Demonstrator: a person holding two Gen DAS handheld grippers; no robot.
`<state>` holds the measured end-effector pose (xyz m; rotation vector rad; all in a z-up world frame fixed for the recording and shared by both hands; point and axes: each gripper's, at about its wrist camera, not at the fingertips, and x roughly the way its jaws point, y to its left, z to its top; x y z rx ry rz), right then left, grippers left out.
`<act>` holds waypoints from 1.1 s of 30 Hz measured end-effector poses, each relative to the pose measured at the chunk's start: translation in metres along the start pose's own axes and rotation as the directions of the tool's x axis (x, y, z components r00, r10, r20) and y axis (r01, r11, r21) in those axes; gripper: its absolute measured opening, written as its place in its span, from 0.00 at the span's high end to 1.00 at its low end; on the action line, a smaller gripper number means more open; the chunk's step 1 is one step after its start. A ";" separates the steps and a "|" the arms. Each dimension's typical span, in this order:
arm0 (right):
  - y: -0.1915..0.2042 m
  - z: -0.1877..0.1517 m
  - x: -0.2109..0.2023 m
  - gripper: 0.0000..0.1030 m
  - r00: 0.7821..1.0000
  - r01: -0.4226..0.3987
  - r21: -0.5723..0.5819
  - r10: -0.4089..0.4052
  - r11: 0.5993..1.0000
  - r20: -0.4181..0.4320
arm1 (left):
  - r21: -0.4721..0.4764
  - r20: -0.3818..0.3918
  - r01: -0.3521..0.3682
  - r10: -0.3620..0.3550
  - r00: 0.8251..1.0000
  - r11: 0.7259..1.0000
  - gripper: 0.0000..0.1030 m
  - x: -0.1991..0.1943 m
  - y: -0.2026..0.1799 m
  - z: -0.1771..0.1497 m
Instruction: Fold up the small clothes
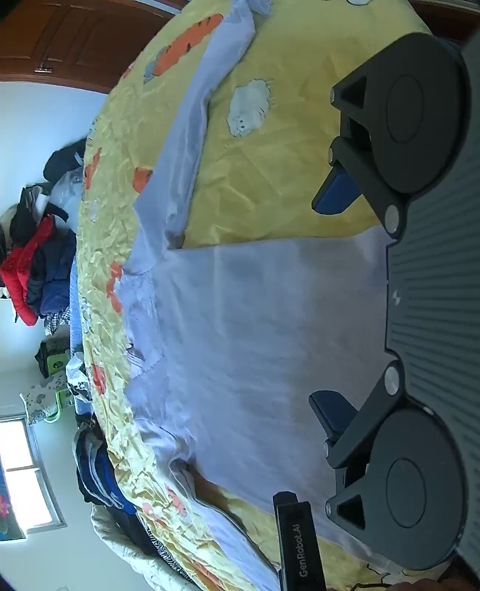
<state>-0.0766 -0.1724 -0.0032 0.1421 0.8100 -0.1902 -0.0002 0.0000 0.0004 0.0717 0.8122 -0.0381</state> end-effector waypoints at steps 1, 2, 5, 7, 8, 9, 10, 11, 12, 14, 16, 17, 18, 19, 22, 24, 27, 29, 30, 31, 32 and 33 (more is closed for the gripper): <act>0.001 0.001 -0.001 0.00 1.000 0.003 -0.002 -0.003 1.000 0.009 | 0.002 0.005 0.003 -0.003 1.000 1.000 0.00 -0.001 0.000 0.000; 0.001 0.002 -0.001 0.00 1.000 0.009 -0.006 -0.009 1.000 0.021 | 0.004 0.008 0.005 -0.005 1.000 1.000 0.00 -0.001 0.000 0.000; 0.005 0.003 0.005 0.00 0.999 0.019 -0.012 -0.018 1.000 0.031 | 0.012 0.015 0.014 -0.014 1.000 1.000 0.00 -0.003 0.001 -0.004; 0.001 -0.002 0.005 0.00 1.000 -0.010 0.008 0.010 1.000 0.027 | 0.005 0.008 0.017 -0.018 1.000 1.000 0.00 0.000 0.001 -0.002; 0.000 -0.002 0.003 0.00 1.000 -0.012 0.010 0.011 1.000 0.029 | 0.006 0.008 0.019 -0.019 1.000 1.000 0.00 0.000 0.002 -0.002; 0.000 -0.003 0.002 0.00 1.000 -0.011 0.009 0.011 1.000 0.026 | 0.013 0.013 0.009 -0.010 1.000 1.000 0.00 0.000 -0.003 -0.003; 0.000 -0.001 0.003 0.00 1.000 -0.009 0.007 0.009 1.000 0.015 | 0.013 0.013 0.006 -0.006 1.000 1.000 0.00 0.000 -0.005 -0.003; -0.001 -0.002 0.003 0.00 1.000 -0.010 0.006 0.010 1.000 0.010 | 0.013 0.012 0.001 -0.001 1.000 1.000 0.00 0.000 -0.005 -0.002; -0.001 -0.002 0.004 0.00 1.000 -0.012 0.005 0.012 1.000 0.006 | 0.011 0.014 0.000 0.000 1.000 1.000 0.00 -0.001 -0.004 -0.003; -0.001 -0.002 0.004 0.00 1.000 -0.012 0.005 0.012 1.000 0.006 | 0.006 0.015 0.001 -0.001 1.000 1.000 0.00 -0.001 -0.003 -0.002; -0.001 -0.003 0.004 0.00 1.000 -0.015 0.006 0.015 1.000 0.005 | -0.002 0.016 0.002 -0.002 1.000 1.000 0.00 -0.002 -0.003 -0.002; -0.001 -0.003 0.004 0.00 1.000 -0.017 0.006 0.017 1.000 0.004 | -0.006 0.017 0.005 -0.005 1.000 1.000 0.00 -0.001 -0.002 -0.002; -0.001 -0.004 0.004 0.00 1.000 -0.019 0.008 0.019 1.000 0.003 | -0.009 0.017 0.007 -0.007 1.000 1.000 0.00 -0.002 -0.002 -0.002; -0.001 -0.005 0.004 0.00 1.000 -0.023 0.009 0.023 1.000 0.002 | -0.010 0.016 0.009 -0.009 1.000 1.000 0.00 -0.002 -0.002 -0.002; 0.000 -0.005 0.005 0.00 1.000 -0.030 0.014 0.030 0.999 0.001 | -0.004 0.012 0.008 -0.008 1.000 1.000 0.00 -0.001 -0.002 -0.002; 0.000 -0.006 0.004 0.00 1.000 -0.031 0.014 0.031 0.999 0.003 | 0.001 0.011 0.008 -0.008 1.000 1.000 0.00 -0.001 -0.003 -0.003; -0.001 -0.005 0.004 0.00 0.999 -0.032 0.018 0.032 0.999 0.003 | 0.002 0.009 0.011 -0.011 1.000 1.000 0.00 0.000 -0.003 -0.004; -0.001 -0.005 0.004 0.00 0.999 -0.032 0.018 0.032 0.999 0.003 | 0.002 0.010 0.010 -0.010 1.000 1.000 0.00 0.000 -0.003 -0.004; -0.001 -0.005 0.004 0.00 0.999 -0.033 0.018 0.033 0.999 0.002 | 0.002 0.010 0.009 -0.009 1.000 1.000 0.00 0.000 -0.003 -0.004; -0.001 -0.005 0.004 0.00 0.999 -0.033 0.017 0.033 0.999 0.002 | 0.003 0.011 0.008 -0.008 1.000 1.000 0.00 0.000 -0.003 -0.004; -0.002 -0.005 0.004 0.00 0.999 -0.034 0.019 0.034 0.999 0.001 | 0.004 0.012 0.007 -0.007 1.000 1.000 0.00 0.000 -0.003 -0.005; -0.003 -0.005 0.004 0.00 0.999 -0.034 0.019 0.034 0.999 0.001 | 0.004 0.012 0.007 -0.007 1.000 1.000 0.00 0.000 -0.003 -0.005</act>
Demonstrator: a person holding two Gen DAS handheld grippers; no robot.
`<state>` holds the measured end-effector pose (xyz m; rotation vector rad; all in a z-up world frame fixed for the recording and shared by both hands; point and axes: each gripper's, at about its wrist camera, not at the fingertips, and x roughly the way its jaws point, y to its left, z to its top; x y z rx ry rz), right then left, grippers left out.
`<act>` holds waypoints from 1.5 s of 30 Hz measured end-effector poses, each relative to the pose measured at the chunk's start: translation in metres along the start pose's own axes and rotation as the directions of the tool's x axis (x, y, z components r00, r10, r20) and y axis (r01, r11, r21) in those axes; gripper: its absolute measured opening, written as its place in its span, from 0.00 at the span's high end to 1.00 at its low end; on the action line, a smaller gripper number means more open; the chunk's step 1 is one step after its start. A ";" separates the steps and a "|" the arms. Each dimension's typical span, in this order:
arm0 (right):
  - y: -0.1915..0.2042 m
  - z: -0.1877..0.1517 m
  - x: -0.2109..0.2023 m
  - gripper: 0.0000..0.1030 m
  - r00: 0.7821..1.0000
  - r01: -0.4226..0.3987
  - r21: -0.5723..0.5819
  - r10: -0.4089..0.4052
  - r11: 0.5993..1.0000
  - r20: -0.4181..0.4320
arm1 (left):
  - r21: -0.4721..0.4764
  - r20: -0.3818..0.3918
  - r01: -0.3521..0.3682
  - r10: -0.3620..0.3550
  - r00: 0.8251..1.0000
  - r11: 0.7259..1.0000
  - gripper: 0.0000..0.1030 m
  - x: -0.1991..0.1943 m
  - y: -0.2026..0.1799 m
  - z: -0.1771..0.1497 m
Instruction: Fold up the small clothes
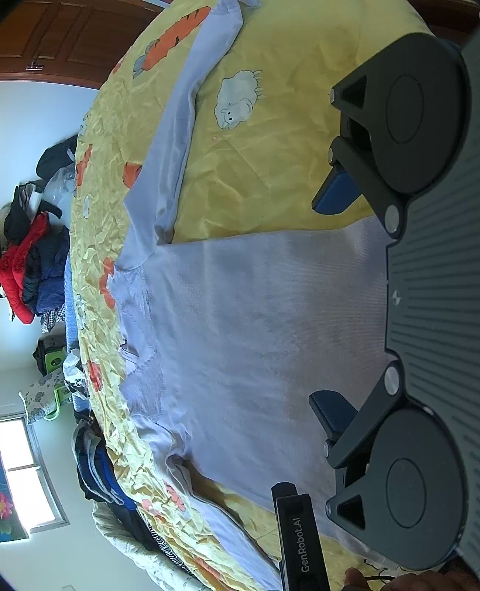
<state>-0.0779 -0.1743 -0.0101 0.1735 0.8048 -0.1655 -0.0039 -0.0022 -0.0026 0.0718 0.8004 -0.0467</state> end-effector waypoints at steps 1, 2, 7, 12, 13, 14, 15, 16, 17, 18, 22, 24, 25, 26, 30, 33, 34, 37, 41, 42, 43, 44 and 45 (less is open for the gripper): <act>0.000 0.000 0.000 0.00 1.000 0.000 0.000 0.000 1.000 0.000 | 0.000 0.000 0.000 0.000 1.000 1.000 0.00 0.000 0.000 0.000; 0.000 0.000 0.000 0.00 1.000 -0.001 0.000 0.001 1.000 -0.001 | 0.000 -0.001 0.000 0.000 1.000 1.000 0.00 0.000 0.000 0.000; 0.001 -0.001 0.000 0.00 1.000 -0.005 0.002 0.005 1.000 0.000 | 0.003 0.001 0.000 0.000 1.000 1.000 0.00 0.000 0.000 0.000; 0.001 -0.001 0.001 0.00 1.000 -0.014 0.006 0.014 1.000 0.000 | 0.018 0.003 -0.007 0.007 1.000 1.000 0.00 0.000 0.000 0.000; 0.001 -0.001 0.001 0.00 1.000 -0.018 0.007 0.018 1.000 0.002 | 0.017 0.004 -0.007 0.007 1.000 1.000 0.00 0.000 -0.001 0.000; 0.001 -0.001 0.000 0.00 1.000 -0.020 0.007 0.020 1.000 0.004 | 0.016 0.003 -0.007 0.007 1.000 1.000 0.00 0.000 -0.001 0.000; 0.000 -0.001 0.000 0.00 1.000 -0.022 0.008 0.022 1.000 0.004 | 0.016 0.003 -0.007 0.007 1.000 1.000 0.00 0.000 -0.001 0.000; -0.001 0.000 0.000 0.00 1.000 -0.023 0.009 0.023 1.000 0.005 | 0.017 0.002 -0.006 0.006 1.000 1.000 0.00 0.000 -0.001 0.000; -0.001 0.000 0.000 0.00 1.000 -0.025 0.010 0.025 1.000 0.005 | 0.018 0.003 -0.007 0.007 1.000 1.000 0.00 0.000 -0.002 0.000; -0.001 0.000 0.000 0.00 1.000 -0.025 0.011 0.025 1.000 0.004 | 0.018 0.003 -0.008 0.008 1.000 1.000 0.00 0.000 -0.002 0.000; -0.001 0.000 0.000 0.00 1.000 -0.027 0.013 0.027 1.000 0.003 | 0.017 0.002 -0.007 0.007 1.000 1.000 0.00 0.000 -0.003 0.000; -0.002 0.000 0.000 0.00 1.000 -0.028 0.014 0.028 1.000 0.004 | 0.018 0.002 -0.008 0.008 1.000 1.000 0.00 0.000 -0.003 0.000; -0.001 0.000 0.000 0.00 1.000 -0.029 0.015 0.029 0.999 0.004 | 0.018 0.002 -0.008 0.008 1.000 1.000 0.00 0.000 -0.003 0.000; -0.002 0.000 0.000 0.00 1.000 -0.028 0.015 0.028 0.999 0.003 | 0.018 0.002 -0.008 0.008 1.000 1.000 0.00 0.000 -0.003 0.000; 0.000 -0.001 0.000 0.00 1.000 -0.029 0.016 0.029 0.999 -0.001 | 0.018 0.001 -0.008 0.008 1.000 1.000 0.00 0.001 -0.003 0.000; 0.000 -0.003 0.001 0.00 1.000 -0.030 0.019 0.030 0.999 -0.006 | 0.018 -0.001 -0.008 0.008 1.000 1.000 0.00 0.001 -0.004 -0.001; -0.001 -0.002 0.002 0.00 1.000 -0.030 0.020 0.030 0.999 -0.008 | 0.017 -0.002 -0.009 0.009 1.000 1.000 0.00 0.001 -0.004 -0.001; -0.002 -0.002 0.003 0.00 0.999 -0.031 0.021 0.031 0.999 -0.009 | 0.015 -0.003 -0.007 0.007 1.000 1.000 0.00 0.002 -0.004 -0.004; -0.002 -0.002 0.003 0.00 0.999 -0.032 0.022 0.033 0.999 -0.009 | 0.015 -0.004 -0.006 0.006 1.000 1.000 0.00 0.003 -0.004 -0.004; -0.002 -0.002 0.003 0.00 0.999 -0.033 0.023 0.033 0.999 -0.009 | 0.015 -0.004 -0.006 0.006 1.000 1.000 0.00 0.003 -0.004 -0.005; -0.003 -0.002 0.003 0.00 0.999 -0.036 0.026 0.037 0.999 -0.009 | 0.016 -0.005 -0.006 0.006 1.000 1.000 0.00 0.003 -0.004 -0.005; -0.004 -0.002 0.004 0.00 0.999 -0.040 0.029 0.040 0.999 -0.009 | 0.015 -0.005 -0.006 0.006 1.000 1.000 0.00 0.003 -0.004 -0.005; -0.004 -0.003 0.004 0.00 0.999 -0.042 0.031 0.043 0.999 -0.007 | 0.015 -0.004 -0.005 0.005 1.000 1.000 0.00 0.003 -0.004 -0.005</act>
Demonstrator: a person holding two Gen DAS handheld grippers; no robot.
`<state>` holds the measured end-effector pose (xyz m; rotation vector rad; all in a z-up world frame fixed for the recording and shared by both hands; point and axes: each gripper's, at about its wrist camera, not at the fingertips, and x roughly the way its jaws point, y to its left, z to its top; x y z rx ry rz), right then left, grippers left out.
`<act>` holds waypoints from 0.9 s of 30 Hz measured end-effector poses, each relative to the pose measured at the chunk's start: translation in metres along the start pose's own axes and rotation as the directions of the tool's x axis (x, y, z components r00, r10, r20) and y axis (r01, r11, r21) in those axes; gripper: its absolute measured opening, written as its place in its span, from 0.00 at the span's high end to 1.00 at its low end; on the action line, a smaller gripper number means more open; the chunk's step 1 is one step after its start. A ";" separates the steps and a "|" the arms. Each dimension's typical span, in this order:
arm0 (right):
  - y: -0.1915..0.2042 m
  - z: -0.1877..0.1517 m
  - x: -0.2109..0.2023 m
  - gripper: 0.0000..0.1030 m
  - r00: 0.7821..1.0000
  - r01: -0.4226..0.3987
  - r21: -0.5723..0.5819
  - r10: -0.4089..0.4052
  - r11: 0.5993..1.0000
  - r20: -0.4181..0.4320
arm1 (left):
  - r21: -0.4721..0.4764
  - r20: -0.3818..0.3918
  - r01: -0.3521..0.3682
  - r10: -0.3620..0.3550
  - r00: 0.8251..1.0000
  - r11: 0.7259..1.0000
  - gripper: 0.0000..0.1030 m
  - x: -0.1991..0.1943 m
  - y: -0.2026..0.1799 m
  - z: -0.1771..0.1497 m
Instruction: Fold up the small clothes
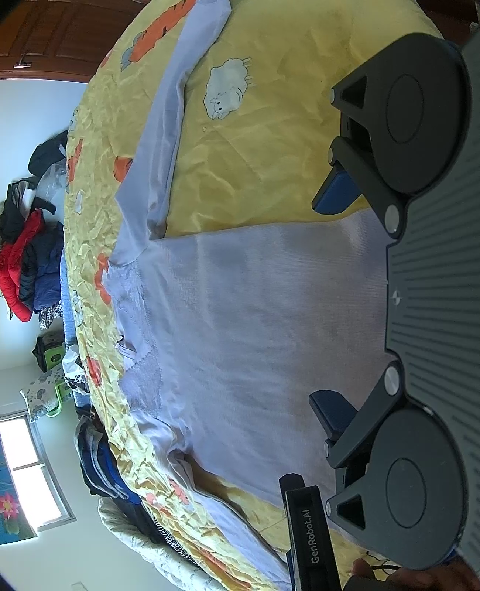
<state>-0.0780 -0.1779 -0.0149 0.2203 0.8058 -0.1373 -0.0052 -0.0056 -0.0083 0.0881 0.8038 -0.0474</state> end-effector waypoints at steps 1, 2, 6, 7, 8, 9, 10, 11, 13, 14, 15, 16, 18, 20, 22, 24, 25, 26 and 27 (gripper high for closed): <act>-0.001 0.000 0.000 0.00 1.000 -0.002 0.002 0.002 1.000 0.003 | 0.000 0.000 0.001 -0.001 1.000 1.000 0.00 0.000 0.000 0.000; -0.002 0.000 0.000 0.00 1.000 -0.004 0.005 0.004 1.000 0.009 | 0.001 0.002 0.002 -0.002 1.000 1.000 0.00 0.002 0.000 0.000; -0.013 0.002 -0.002 0.01 0.998 -0.022 0.025 0.020 0.999 0.057 | 0.010 0.020 0.016 -0.016 1.000 1.000 0.00 0.000 -0.005 0.003; -0.019 0.004 -0.002 0.01 0.997 -0.024 0.034 0.022 0.999 0.074 | 0.016 0.025 0.020 -0.020 0.999 1.000 0.00 0.000 -0.008 0.005; -0.025 0.005 -0.002 0.00 0.995 -0.027 0.045 0.022 0.999 0.096 | 0.022 0.029 0.023 -0.023 0.999 0.999 0.00 0.000 -0.011 0.006; -0.031 0.006 -0.002 0.00 0.992 -0.027 0.055 0.020 0.998 0.121 | 0.029 0.032 0.025 -0.026 0.999 0.999 0.00 0.000 -0.014 0.008; -0.039 0.007 -0.001 0.00 0.990 -0.026 0.068 0.016 0.997 0.142 | 0.037 0.036 0.028 -0.029 0.999 0.999 0.00 0.000 -0.017 0.009; -0.049 0.008 0.001 0.01 0.987 -0.024 0.086 0.010 0.996 0.159 | 0.044 0.038 0.031 -0.033 0.999 0.999 0.00 0.000 -0.020 0.010; -0.071 0.010 0.004 0.01 0.982 -0.014 0.135 -0.012 0.991 0.191 | 0.055 0.042 0.040 -0.043 0.998 0.998 0.00 -0.001 -0.026 0.012; -0.084 0.010 0.006 0.01 0.979 -0.005 0.168 -0.030 0.986 0.203 | 0.060 0.044 0.043 -0.045 0.998 0.997 0.00 -0.001 -0.028 0.013; -0.097 0.011 0.008 0.01 0.976 0.002 0.206 -0.047 0.979 0.212 | 0.065 0.046 0.043 -0.046 0.998 0.997 0.00 -0.001 -0.031 0.015; -0.112 0.012 0.009 0.01 0.973 0.006 0.249 -0.063 0.968 0.221 | 0.067 0.048 0.043 -0.046 0.998 0.997 0.00 -0.001 -0.033 0.015; -0.143 0.012 0.011 0.01 0.967 0.021 0.348 -0.107 0.937 0.232 | 0.068 0.051 0.049 -0.053 0.997 0.996 0.00 -0.001 -0.036 0.018; -0.176 0.010 0.011 0.01 0.958 0.047 0.459 -0.170 0.887 0.232 | 0.069 0.050 0.059 -0.063 0.997 0.996 0.00 0.000 -0.040 0.020; -0.208 0.005 0.008 0.03 0.938 0.070 0.559 -0.245 0.826 0.245 | 0.077 0.047 0.064 -0.068 0.997 0.995 0.00 0.002 -0.045 0.022; -0.235 -0.001 0.008 0.04 0.919 0.104 0.632 -0.316 0.768 0.234 | 0.089 0.045 0.063 -0.067 0.997 0.994 0.00 0.003 -0.051 0.023; -0.248 -0.004 0.008 0.07 0.912 0.104 0.649 -0.332 0.754 0.240 | 0.096 0.042 0.065 -0.069 0.997 0.993 0.00 0.004 -0.053 0.023; -0.258 -0.007 0.008 0.08 0.905 0.098 0.655 -0.341 0.750 0.255 | 0.101 0.040 0.066 -0.071 0.997 0.993 0.00 0.004 -0.055 0.023; -0.265 -0.008 0.008 0.08 0.897 0.098 0.662 -0.353 0.743 0.265 | 0.107 0.037 0.069 -0.073 0.997 0.992 0.00 0.004 -0.058 0.023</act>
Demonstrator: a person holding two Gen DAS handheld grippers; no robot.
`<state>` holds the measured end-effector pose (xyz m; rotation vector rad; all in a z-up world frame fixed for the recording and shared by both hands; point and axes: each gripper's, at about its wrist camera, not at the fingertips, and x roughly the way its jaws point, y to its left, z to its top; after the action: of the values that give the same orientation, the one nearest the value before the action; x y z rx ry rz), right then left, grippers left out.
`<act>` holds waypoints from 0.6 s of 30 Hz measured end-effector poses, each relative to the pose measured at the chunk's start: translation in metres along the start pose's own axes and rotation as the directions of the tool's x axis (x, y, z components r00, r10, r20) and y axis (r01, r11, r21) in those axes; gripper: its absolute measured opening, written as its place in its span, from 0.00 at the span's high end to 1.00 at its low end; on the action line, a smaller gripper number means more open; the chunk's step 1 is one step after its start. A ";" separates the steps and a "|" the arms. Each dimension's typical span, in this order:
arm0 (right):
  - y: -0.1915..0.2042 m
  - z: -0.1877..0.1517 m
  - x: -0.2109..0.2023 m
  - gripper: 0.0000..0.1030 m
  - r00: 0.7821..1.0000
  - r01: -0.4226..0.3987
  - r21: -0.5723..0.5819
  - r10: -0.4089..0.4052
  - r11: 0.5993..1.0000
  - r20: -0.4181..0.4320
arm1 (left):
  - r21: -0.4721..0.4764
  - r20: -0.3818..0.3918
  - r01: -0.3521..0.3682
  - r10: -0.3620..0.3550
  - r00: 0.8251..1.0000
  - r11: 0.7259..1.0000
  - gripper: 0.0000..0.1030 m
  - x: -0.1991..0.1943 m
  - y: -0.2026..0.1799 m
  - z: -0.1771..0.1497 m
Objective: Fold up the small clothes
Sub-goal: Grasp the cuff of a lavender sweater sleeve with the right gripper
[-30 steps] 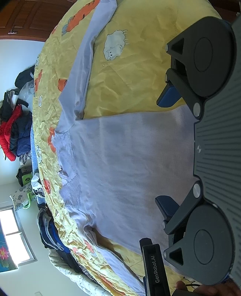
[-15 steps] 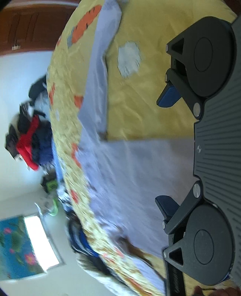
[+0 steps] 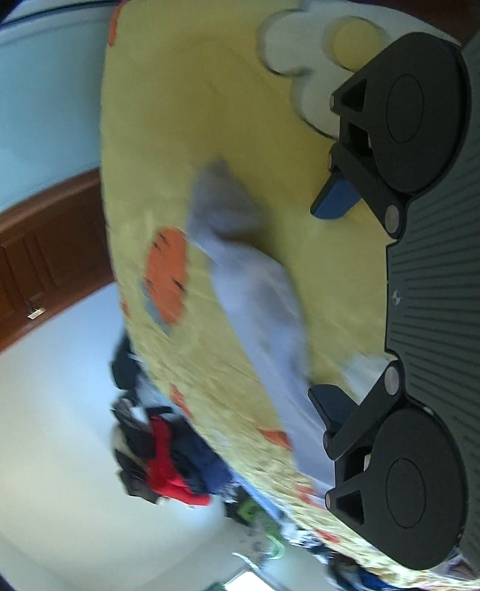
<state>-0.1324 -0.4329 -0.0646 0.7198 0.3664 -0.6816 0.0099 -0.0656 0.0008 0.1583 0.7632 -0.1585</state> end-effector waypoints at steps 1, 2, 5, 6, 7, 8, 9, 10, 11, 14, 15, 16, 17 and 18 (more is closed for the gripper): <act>-0.006 0.003 0.004 0.08 1.000 0.003 0.012 -0.003 1.000 0.011 | 0.006 -0.002 0.001 -0.001 1.000 1.000 0.00 0.001 -0.002 0.000; -0.011 0.005 0.009 0.08 1.000 -0.005 0.022 0.005 1.000 0.021 | 0.011 -0.005 0.002 -0.002 1.000 1.000 0.00 0.002 -0.004 0.000; -0.020 0.013 0.026 0.07 0.998 -0.027 0.038 0.025 0.999 0.059 | 0.025 -0.011 0.005 -0.004 1.000 1.000 0.00 0.004 -0.009 0.000; -0.021 0.014 0.033 0.09 0.997 -0.031 0.031 0.029 0.999 0.066 | 0.028 -0.012 0.003 -0.003 1.000 1.000 0.00 0.004 -0.009 0.000; -0.020 0.020 0.041 0.13 0.997 -0.034 0.037 0.031 0.999 0.070 | 0.030 -0.014 0.002 -0.002 1.000 1.000 0.00 0.004 -0.009 0.001; -0.022 0.023 0.047 0.17 0.997 -0.045 0.048 0.041 0.998 0.072 | 0.029 -0.014 0.001 -0.001 1.000 1.000 0.00 0.005 -0.009 0.001; -0.025 0.025 0.052 0.28 0.996 -0.058 0.071 0.053 0.996 0.069 | 0.027 -0.014 0.000 0.000 1.000 1.000 0.00 0.005 -0.009 0.001; -0.023 0.035 0.061 0.42 0.997 -0.058 0.095 0.052 0.994 0.063 | 0.024 -0.015 0.000 0.000 1.000 1.000 0.00 0.005 -0.009 0.002; -0.022 0.042 0.067 0.48 0.998 -0.047 0.108 0.041 0.993 0.052 | 0.022 -0.016 0.000 0.000 1.000 1.000 0.00 0.005 -0.008 0.002; -0.023 0.055 0.081 0.85 1.000 0.012 0.134 -0.012 0.991 0.001 | 0.016 -0.011 -0.002 0.002 1.000 1.000 0.00 0.004 -0.007 0.002; -0.023 0.059 0.084 0.87 1.000 0.010 0.136 -0.009 0.991 -0.006 | 0.015 -0.011 -0.004 0.004 1.000 1.000 0.00 0.004 -0.007 0.003; -0.023 0.063 0.086 0.88 1.000 -0.002 0.126 0.003 0.992 -0.006 | 0.015 -0.012 -0.006 0.006 1.000 1.000 0.00 0.004 -0.006 0.003; -0.020 0.068 0.084 0.89 1.000 -0.011 0.105 0.011 0.994 -0.004 | 0.015 -0.010 -0.009 0.009 1.000 1.000 0.00 0.004 -0.006 0.003; -0.015 0.075 0.084 0.89 1.000 -0.026 0.078 0.026 0.997 0.008 | 0.012 -0.008 -0.011 0.011 1.000 1.000 0.00 0.003 -0.006 0.003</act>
<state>-0.0759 -0.5307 -0.0632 0.7950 0.3251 -0.6764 0.0134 -0.0721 0.0005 0.1748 0.7692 -0.1522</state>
